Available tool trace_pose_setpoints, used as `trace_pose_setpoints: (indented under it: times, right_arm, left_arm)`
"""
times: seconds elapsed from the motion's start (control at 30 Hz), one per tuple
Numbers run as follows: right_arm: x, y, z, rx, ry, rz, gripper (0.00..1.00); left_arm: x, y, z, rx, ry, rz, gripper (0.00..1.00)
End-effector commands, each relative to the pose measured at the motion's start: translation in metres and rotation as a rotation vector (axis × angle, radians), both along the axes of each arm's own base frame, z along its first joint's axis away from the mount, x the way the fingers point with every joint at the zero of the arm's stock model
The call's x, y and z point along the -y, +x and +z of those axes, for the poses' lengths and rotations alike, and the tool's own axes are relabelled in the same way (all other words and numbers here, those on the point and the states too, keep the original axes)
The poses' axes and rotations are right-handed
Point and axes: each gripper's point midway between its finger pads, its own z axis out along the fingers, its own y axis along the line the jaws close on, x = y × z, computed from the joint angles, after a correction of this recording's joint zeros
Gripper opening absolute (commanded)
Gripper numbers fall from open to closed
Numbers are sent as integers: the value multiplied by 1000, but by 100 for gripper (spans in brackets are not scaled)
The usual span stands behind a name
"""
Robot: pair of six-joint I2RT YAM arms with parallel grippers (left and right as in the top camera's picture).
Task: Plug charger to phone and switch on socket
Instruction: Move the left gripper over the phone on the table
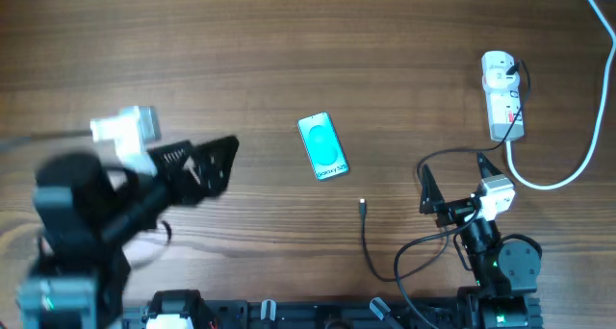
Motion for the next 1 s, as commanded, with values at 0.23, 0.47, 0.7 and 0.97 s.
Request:
trace_pose_setpoints:
  times: [0.23, 0.47, 0.7, 0.97]
  right_arm:
    - [-1, -1, 2, 7, 11, 10, 100]
    - [-1, -1, 2, 7, 11, 10, 100]
    - [-1, -1, 2, 7, 10, 10, 100]
    - [-1, -1, 2, 7, 11, 10, 100]
  left_arm:
    - [45, 74, -32, -461, 186, -163, 100]
    - [55, 124, -83, -547, 193, -161, 64]
    - [56, 121, -141, -714, 263, 12, 4]
    - [107, 126, -152, -612, 283, -22, 100]
